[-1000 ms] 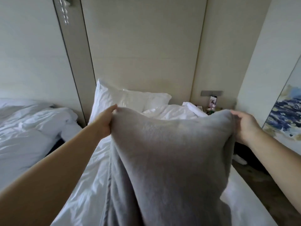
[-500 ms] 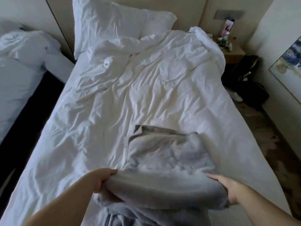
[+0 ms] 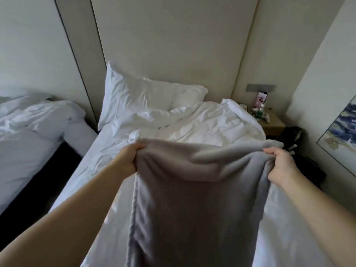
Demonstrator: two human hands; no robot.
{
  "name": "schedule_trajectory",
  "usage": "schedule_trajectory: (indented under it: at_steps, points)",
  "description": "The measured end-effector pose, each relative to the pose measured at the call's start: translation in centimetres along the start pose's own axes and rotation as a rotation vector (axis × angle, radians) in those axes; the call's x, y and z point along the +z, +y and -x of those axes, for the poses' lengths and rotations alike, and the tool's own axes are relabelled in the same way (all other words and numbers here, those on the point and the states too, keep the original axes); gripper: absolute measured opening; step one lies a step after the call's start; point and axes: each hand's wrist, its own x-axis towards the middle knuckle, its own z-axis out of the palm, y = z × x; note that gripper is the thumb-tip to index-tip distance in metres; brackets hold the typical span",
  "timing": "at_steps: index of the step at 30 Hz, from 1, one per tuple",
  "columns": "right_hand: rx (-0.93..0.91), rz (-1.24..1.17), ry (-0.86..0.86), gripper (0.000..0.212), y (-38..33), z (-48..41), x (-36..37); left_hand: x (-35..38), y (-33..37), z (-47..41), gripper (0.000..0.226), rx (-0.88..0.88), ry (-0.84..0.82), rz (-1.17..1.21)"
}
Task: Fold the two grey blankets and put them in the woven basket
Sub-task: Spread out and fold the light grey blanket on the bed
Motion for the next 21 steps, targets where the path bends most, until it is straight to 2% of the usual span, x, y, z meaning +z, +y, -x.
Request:
schedule_trajectory:
  at_steps: [4, 5, 7, 8, 10, 12, 14, 17, 19, 21]
  points:
    - [-0.217, -0.109, 0.034, 0.04, -8.4, -4.5, 7.9, 4.4, 8.9, -6.1, 0.03, 0.352, 0.059, 0.048]
    - [-0.269, -0.087, 0.03, 0.036, -9.7, -5.8, 9.4, 5.1, 10.3, -7.5, 0.036, 0.408, 0.064, 0.027]
    - [-0.345, 0.014, 0.042, 0.01, -11.1, -8.3, 11.7, 5.7, 11.8, -10.7, 0.052, 0.475, 0.068, -0.02]
    - [-0.339, 0.074, 0.069, 0.005, -11.3, -10.1, 12.3, 5.7, 11.9, -12.4, 0.061, 0.493, 0.063, -0.039]
    - [-0.295, 0.124, 0.077, 0.009, -10.3, -13.8, 12.5, 5.3, 10.8, -16.1, 0.072, 0.497, 0.061, -0.07]
    - [-0.225, 0.182, 0.061, 0.017, -7.5, -17.7, 12.1, 4.5, 8.0, -19.5, 0.071, 0.431, 0.133, -0.105]
    - [-0.113, 0.248, 0.078, 0.024, -3.3, -21.3, 10.7, 2.9, 3.8, -22.3, 0.063, 0.28, 0.238, -0.178]
    - [0.127, 0.329, 0.042, 0.014, 4.7, -24.3, 7.3, -1.2, -4.0, -24.9, 0.074, -0.043, 0.325, -0.368]
    - [0.261, 0.432, 0.066, 0.035, 10.1, -25.3, 4.1, -4.1, -9.4, -24.7, 0.073, -0.181, 0.36, -0.458]
    - [0.349, 0.464, 0.113, 0.041, 15.3, -24.9, 0.3, -6.6, -14.7, -23.2, 0.073, -0.315, 0.38, -0.499]
